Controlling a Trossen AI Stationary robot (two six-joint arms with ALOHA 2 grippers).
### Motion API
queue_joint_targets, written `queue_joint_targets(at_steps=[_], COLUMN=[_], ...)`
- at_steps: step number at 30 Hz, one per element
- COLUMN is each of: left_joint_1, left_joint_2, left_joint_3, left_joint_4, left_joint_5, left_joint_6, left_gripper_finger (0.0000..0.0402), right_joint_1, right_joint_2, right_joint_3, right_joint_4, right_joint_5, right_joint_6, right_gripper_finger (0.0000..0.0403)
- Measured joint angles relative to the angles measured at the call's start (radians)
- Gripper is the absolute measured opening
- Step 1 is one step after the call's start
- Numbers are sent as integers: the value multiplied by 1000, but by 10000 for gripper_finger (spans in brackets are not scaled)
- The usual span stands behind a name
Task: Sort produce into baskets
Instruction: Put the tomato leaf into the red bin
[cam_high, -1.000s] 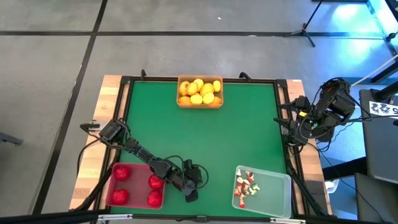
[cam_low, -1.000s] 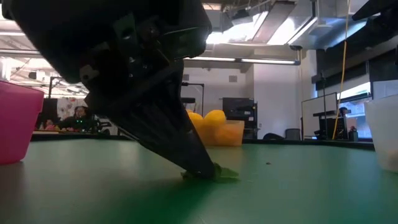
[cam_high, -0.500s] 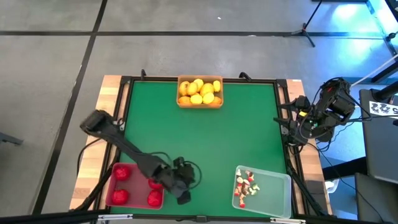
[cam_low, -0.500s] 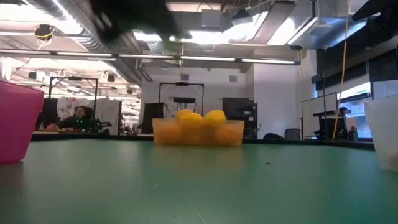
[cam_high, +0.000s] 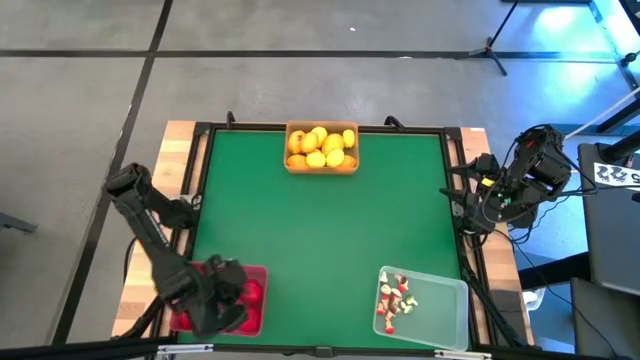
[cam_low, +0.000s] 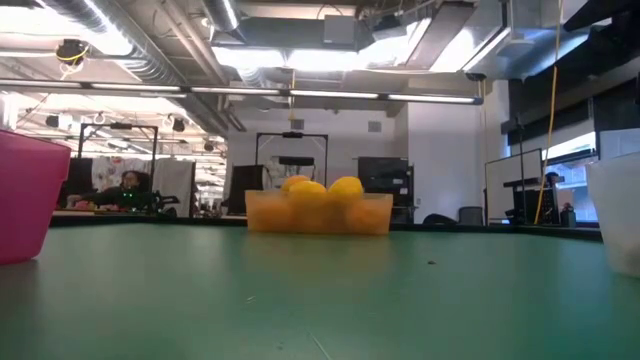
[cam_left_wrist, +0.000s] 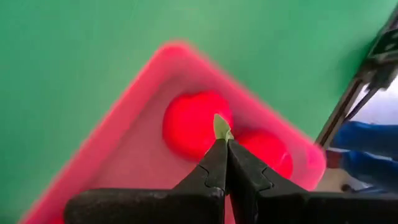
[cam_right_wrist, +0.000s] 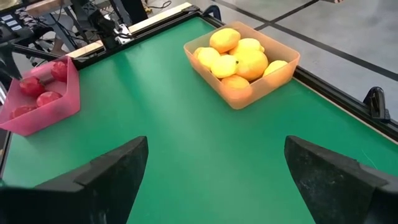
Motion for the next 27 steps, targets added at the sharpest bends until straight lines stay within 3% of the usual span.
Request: queue_joint_targets(at_steps=[6, 10, 17, 27], left_joint_1=[-129, -184, -212, -188], left_joint_2=[2, 7, 14, 13], left_joint_3=[-43, -52, -52, -52], left_joint_4=[-8, -16, 13, 10], left_joint_5=[8, 21, 92, 81], left_joint_6=[-304, -416, -450, -405], left_gripper_finger=[1, 1, 10, 119], right_joint_1=[0, 0, 0, 0], right_joint_2=[0, 0, 0, 0], right_joint_3=[0, 0, 0, 0], right_joint_4=[1, 1, 0, 0], right_joint_5=[29, 43, 43, 43], right_joint_6=[0, 0, -1, -1], right_gripper_finger=[374, 374, 374, 374])
